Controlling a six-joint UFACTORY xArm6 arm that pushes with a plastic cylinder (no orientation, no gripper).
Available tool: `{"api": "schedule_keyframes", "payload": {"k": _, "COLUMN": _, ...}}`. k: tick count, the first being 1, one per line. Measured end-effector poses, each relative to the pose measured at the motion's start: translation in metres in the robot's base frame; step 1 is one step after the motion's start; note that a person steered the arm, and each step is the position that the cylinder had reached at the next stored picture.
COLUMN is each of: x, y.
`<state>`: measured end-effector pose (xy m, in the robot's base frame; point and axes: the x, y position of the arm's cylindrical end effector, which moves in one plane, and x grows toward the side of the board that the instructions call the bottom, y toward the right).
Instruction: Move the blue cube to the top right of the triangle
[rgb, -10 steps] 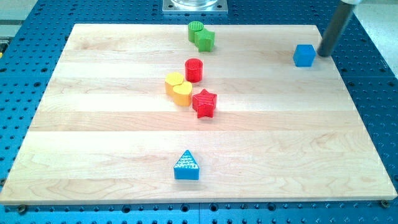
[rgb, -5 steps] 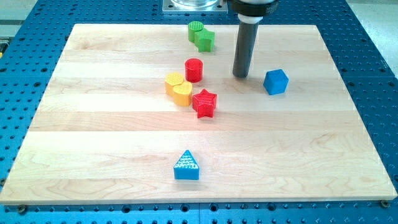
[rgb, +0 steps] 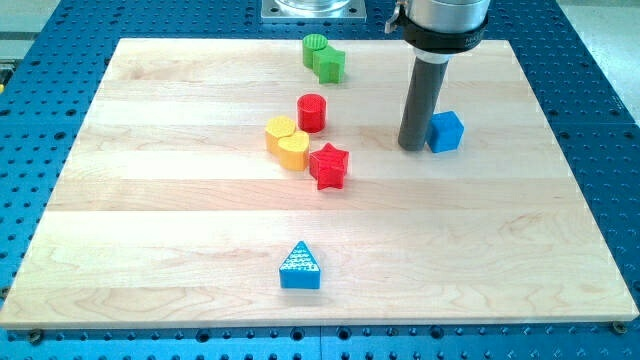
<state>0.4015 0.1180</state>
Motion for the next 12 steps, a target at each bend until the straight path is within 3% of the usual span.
{"api": "schedule_keyframes", "payload": {"k": 2, "x": -0.003, "y": 0.0}}
{"api": "schedule_keyframes", "payload": {"k": 4, "x": -0.002, "y": 0.058}}
{"api": "schedule_keyframes", "payload": {"k": 6, "x": -0.065, "y": 0.079}}
{"api": "schedule_keyframes", "payload": {"k": 7, "x": -0.044, "y": 0.115}}
{"api": "schedule_keyframes", "payload": {"k": 9, "x": 0.025, "y": -0.04}}
{"api": "schedule_keyframes", "payload": {"k": 10, "x": -0.025, "y": -0.015}}
{"api": "schedule_keyframes", "payload": {"k": 11, "x": -0.027, "y": 0.049}}
{"api": "schedule_keyframes", "payload": {"k": 12, "x": 0.001, "y": 0.112}}
